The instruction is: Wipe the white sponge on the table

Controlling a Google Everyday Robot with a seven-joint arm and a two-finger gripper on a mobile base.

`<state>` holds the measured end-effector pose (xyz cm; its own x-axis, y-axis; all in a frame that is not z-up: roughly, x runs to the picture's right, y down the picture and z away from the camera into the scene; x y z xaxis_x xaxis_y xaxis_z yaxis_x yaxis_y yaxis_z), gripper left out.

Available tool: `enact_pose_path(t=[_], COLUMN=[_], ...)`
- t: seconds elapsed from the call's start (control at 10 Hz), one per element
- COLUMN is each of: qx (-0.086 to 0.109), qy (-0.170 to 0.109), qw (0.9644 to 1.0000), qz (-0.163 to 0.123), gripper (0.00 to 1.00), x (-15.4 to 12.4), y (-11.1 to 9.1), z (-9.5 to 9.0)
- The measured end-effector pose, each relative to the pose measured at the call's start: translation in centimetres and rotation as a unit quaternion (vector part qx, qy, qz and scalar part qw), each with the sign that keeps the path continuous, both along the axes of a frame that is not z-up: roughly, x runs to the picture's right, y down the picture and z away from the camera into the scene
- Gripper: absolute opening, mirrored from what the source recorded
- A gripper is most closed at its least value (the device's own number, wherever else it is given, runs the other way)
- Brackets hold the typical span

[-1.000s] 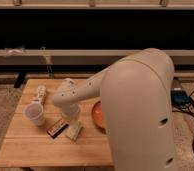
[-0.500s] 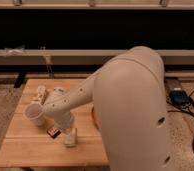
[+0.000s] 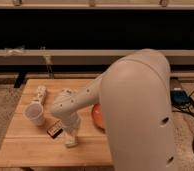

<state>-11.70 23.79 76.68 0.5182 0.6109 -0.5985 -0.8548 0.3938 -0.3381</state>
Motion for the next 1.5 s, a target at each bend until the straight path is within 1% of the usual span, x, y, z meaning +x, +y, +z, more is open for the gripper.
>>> enact_pose_path(t=[0.2,0.3,0.4,0.5,0.7,1.0,1.5], qx=[0.0,0.0,0.0,0.0,-0.001,-0.004,-0.007], qy=[-0.003,-0.007,-0.01,-0.012,-0.016,-0.02,-0.021], qw=[1.0,0.9999,0.9999,0.9998,0.9998,0.9998,0.9998], qz=[0.008,0.01,0.012,0.013,0.015,0.008,0.003], gripper=[0.56,0.67,0.75,0.8,0.8,0.8,0.8], x=[0.3,0.0,-0.3,-0.5,-1.1,-2.3,-3.1], y=[-0.4,-0.6,-0.7,-0.9,-1.0,-0.9,-0.6], z=[0.0,-0.1,-0.2,-0.2,0.0,0.2,1.0])
